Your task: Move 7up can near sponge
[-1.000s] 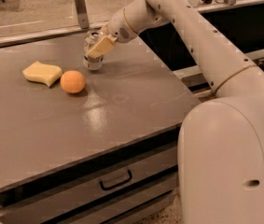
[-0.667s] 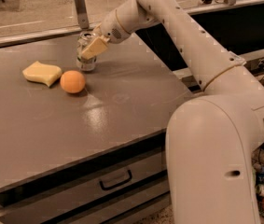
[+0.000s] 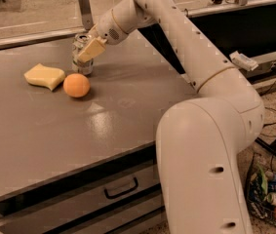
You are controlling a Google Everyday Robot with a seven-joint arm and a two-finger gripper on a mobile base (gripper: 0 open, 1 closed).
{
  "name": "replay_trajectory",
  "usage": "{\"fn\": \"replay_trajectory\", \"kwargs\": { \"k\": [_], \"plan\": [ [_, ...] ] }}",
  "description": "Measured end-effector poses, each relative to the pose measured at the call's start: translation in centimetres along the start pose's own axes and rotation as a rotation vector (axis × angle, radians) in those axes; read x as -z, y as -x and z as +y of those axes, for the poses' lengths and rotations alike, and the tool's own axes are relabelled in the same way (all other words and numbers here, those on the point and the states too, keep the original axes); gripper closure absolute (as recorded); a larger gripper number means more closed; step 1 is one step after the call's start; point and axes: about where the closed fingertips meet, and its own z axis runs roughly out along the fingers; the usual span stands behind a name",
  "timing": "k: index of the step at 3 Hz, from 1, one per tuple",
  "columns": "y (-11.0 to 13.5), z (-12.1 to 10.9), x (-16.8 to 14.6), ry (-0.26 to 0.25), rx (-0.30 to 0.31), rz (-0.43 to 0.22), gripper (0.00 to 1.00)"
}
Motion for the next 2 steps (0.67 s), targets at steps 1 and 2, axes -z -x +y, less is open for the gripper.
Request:
{"fn": "replay_trajectory", "kwargs": {
  "k": [1,2],
  "plan": [
    [0.27,0.29,-0.43,0.035,-0.001,-0.008,0.59],
    [0.41,0.53,-0.59,0.063,-0.006,-0.020,0.35]
  ]
}}
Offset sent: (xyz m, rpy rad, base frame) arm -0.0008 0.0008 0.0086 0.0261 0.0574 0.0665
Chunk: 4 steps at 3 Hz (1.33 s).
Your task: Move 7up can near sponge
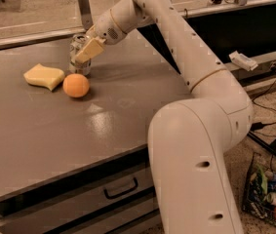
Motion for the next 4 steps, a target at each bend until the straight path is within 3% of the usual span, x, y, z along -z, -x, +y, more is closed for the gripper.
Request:
{"fn": "replay_trajectory", "kwargs": {
  "k": [1,2,4],
  "plan": [
    [0.2,0.1,0.0,0.012,0.004,-0.002,0.12],
    [0.1,0.0,0.0,0.010,0.013,0.011,0.00],
    [-0.8,-0.9,1.2,-0.034,0.024,0.070,0.00]
  ]
}}
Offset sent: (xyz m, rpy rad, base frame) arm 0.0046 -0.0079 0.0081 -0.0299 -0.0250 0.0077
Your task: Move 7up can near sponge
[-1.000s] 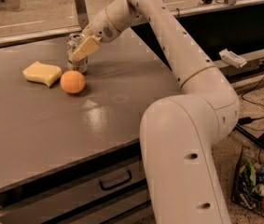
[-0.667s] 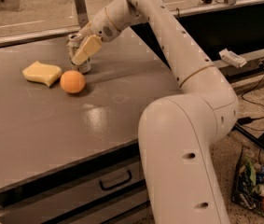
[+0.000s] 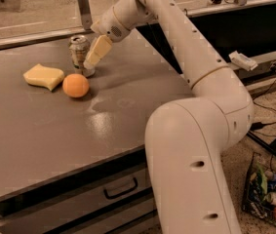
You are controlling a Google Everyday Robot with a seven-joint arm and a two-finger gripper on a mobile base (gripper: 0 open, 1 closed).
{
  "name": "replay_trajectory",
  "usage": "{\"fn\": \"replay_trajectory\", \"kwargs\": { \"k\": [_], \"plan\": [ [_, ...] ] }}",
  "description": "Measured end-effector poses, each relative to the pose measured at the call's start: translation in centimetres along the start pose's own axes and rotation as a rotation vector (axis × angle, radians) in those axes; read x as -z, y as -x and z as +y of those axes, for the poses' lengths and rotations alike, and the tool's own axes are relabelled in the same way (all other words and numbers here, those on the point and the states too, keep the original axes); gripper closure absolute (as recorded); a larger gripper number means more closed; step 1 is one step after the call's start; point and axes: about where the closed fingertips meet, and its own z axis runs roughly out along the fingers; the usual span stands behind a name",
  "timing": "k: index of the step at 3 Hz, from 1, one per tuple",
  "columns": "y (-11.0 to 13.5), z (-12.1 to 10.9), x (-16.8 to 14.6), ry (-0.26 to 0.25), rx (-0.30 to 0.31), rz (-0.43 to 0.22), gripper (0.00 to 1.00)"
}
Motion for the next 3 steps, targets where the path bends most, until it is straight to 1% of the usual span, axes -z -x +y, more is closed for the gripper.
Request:
{"fn": "replay_trajectory", "kwargs": {
  "k": [1,2,3],
  "plan": [
    [-2.3,-0.3,3.0,-0.031,-0.037,0.032,0.00],
    [-4.5,0.1,5.8,-0.050,-0.091,0.044,0.00],
    [-4.7,0.1,6.0,-0.052,-0.095,0.044,0.00]
  ]
}}
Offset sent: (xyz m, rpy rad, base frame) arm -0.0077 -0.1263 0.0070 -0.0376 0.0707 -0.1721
